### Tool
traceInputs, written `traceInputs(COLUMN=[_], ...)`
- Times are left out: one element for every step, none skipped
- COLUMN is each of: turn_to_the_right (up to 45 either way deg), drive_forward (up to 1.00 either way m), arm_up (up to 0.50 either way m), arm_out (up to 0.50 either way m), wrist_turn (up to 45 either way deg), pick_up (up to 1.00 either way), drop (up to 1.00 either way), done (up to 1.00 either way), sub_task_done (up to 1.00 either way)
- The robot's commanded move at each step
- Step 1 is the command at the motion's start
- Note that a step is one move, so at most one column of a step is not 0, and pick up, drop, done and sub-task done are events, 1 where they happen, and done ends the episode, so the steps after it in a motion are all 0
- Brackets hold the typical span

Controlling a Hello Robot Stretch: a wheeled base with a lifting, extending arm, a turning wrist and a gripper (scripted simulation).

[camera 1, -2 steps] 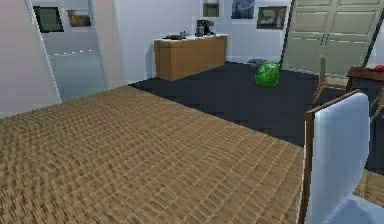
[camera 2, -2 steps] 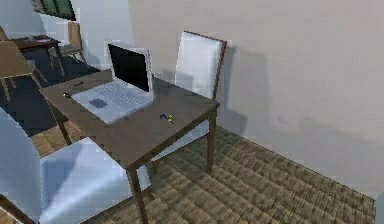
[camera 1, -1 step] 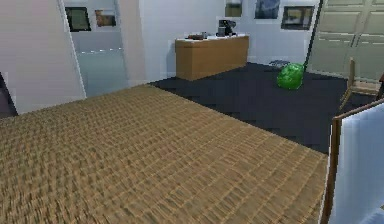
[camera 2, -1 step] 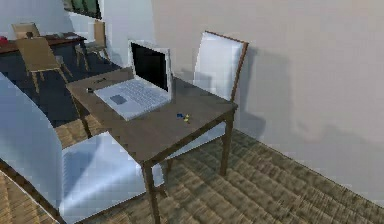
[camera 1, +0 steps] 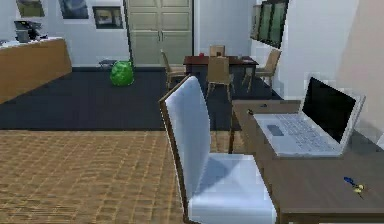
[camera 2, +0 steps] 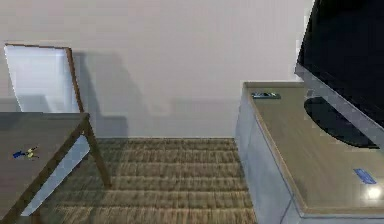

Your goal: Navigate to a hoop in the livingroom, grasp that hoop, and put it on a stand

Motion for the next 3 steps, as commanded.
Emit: traceInputs(turn_to_the_right=[39.0,0.0,-45.0], drive_forward=[0.0,0.35,0.0], arm_up=[0.0,0.0,0.0], arm_out=[0.0,0.0,0.0], wrist_turn=[0.0,0.0,0.0], pick_up=[0.0,0.0,0.0], drop=[0.0,0.0,0.0], done=[0.0,0.0,0.0], sub_task_done=[0.0,0.0,0.0])
